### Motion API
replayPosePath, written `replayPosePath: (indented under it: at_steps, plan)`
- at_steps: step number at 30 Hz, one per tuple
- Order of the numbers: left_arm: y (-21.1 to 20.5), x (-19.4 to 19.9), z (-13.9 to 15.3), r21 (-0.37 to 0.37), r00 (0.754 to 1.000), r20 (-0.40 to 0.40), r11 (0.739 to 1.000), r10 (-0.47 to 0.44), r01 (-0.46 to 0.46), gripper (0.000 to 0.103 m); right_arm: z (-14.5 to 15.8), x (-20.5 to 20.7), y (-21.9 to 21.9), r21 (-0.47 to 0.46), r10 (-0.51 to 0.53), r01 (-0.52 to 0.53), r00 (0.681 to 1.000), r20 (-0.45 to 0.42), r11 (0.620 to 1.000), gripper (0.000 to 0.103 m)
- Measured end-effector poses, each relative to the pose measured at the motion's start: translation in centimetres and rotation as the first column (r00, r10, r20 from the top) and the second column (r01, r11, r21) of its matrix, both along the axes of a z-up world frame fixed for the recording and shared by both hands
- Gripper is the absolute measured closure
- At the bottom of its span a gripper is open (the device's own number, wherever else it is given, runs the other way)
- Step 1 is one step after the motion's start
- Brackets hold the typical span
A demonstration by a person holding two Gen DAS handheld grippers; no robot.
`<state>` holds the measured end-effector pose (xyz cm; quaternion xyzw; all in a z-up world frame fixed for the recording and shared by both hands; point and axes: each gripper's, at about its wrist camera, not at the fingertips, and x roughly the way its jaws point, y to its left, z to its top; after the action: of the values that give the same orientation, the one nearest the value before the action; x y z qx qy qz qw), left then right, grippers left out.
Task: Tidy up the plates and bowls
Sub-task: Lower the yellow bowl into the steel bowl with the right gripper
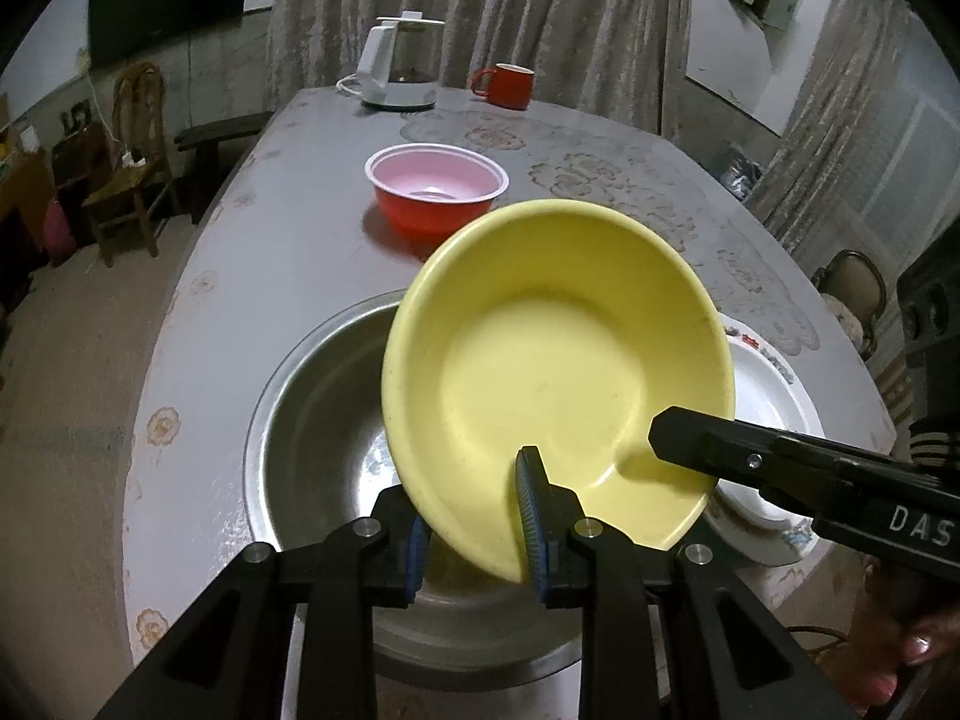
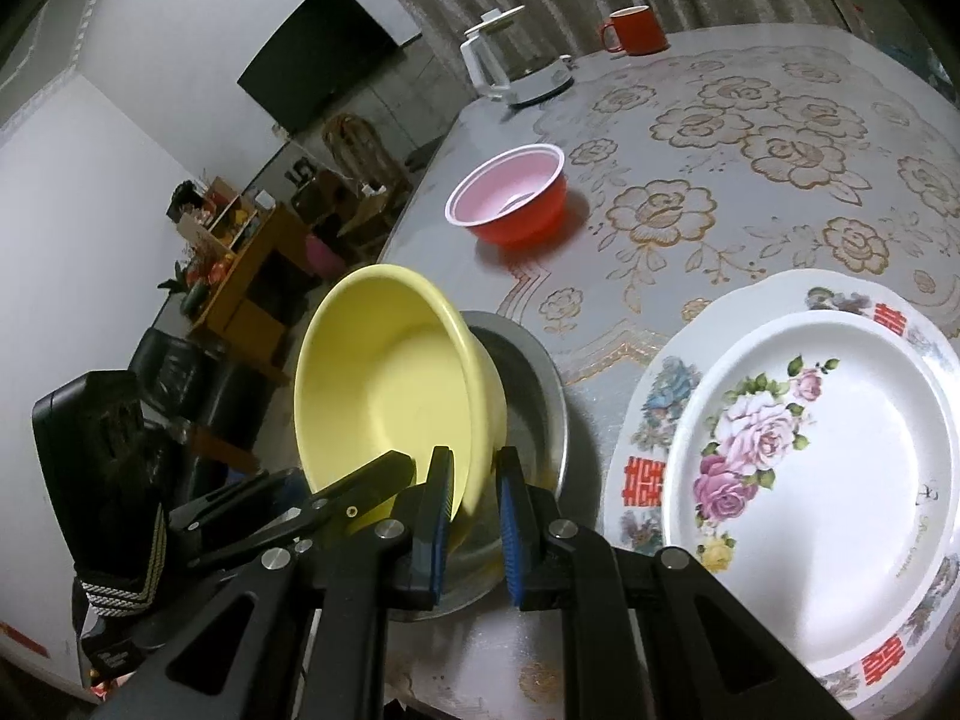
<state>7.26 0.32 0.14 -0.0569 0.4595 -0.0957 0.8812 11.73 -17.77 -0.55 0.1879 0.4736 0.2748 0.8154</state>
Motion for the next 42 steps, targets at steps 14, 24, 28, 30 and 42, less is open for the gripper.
replayPosePath:
  at_steps: [14,24,28,30,42]
  plan:
    - [1.1,-0.2,-1.3,-0.006,0.999,-0.040,1.000,-0.008,0.007,0.077,-1.1,0.1,1.3,-0.015,0.042,-0.042,0.998,-0.041,0.999,0.088]
    - [1.3,-0.3,-1.9,0.038,0.999,-0.040,0.999,-0.007,0.009,0.077,-2.4,0.5,2.1,-0.033,0.069,-0.071,0.996,-0.063,0.997,0.089]
    - [1.4,-0.2,-1.8,0.049,0.999,-0.045,0.999,-0.013,0.015,0.077,-2.4,0.6,2.4,-0.050,0.083,-0.087,0.994,-0.064,0.995,0.089]
    - [1.3,-0.2,-1.9,0.069,0.999,-0.047,0.997,-0.017,0.021,0.077,-2.3,0.6,2.5,-0.065,0.093,-0.097,0.994,-0.064,0.993,0.089]
    - [1.6,0.1,-2.1,0.069,0.998,-0.060,0.997,-0.018,0.023,0.073,-1.9,1.8,3.5,-0.166,0.099,-0.107,0.994,-0.057,0.980,0.086]
